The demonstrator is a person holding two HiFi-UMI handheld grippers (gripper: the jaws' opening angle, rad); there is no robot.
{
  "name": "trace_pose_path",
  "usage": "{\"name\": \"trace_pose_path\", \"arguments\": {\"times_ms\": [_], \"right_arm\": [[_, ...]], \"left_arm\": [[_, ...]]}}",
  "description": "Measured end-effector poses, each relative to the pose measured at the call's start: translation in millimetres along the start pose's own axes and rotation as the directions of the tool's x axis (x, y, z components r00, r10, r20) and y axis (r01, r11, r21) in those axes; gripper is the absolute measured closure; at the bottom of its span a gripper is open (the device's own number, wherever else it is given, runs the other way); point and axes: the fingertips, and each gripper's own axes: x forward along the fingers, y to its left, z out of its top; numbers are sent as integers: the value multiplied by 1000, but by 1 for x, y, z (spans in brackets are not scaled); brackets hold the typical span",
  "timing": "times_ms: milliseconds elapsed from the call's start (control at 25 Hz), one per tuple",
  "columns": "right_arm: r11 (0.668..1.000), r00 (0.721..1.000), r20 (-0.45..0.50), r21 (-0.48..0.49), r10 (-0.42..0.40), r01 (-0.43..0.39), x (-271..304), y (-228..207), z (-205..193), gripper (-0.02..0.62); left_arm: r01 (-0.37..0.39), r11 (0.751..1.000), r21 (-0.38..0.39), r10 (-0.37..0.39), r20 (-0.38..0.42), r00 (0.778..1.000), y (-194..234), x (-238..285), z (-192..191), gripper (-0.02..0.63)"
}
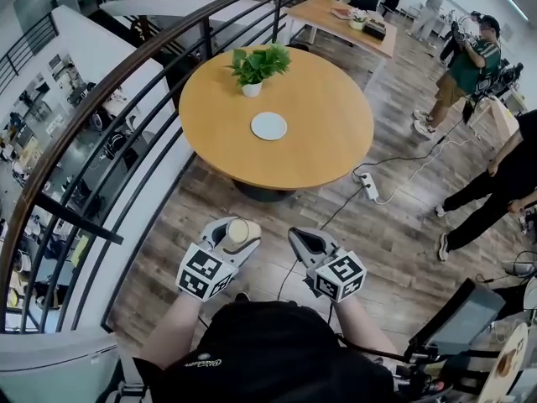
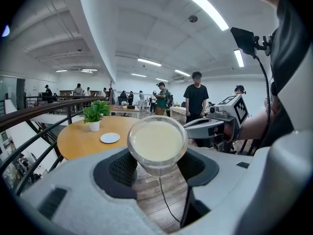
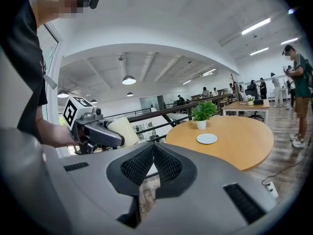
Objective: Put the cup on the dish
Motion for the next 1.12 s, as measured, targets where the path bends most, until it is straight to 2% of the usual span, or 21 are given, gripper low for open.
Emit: {"name": "trace_pose_path", "arguments": {"times_ms": [360, 640, 920, 1120], "right_arm": [[999, 999, -32, -1, -42, 42, 33, 18, -1, 591], [997, 996, -48, 19, -70, 71, 33, 13, -9, 591], [997, 997, -49, 45, -60, 62, 47, -16, -13, 591], [998, 998, -38, 50, -48, 50, 66, -58, -2, 591]], "left_arm": [[24, 999, -30, -23, 27, 999, 37, -25, -8, 347], [41, 998, -38, -40, 30, 999, 44, -21, -10, 347], [31, 999, -33, -31, 13, 999, 61, 7, -2, 347], [1, 999, -33, -1, -11, 1000, 82, 38, 9, 347]]}}
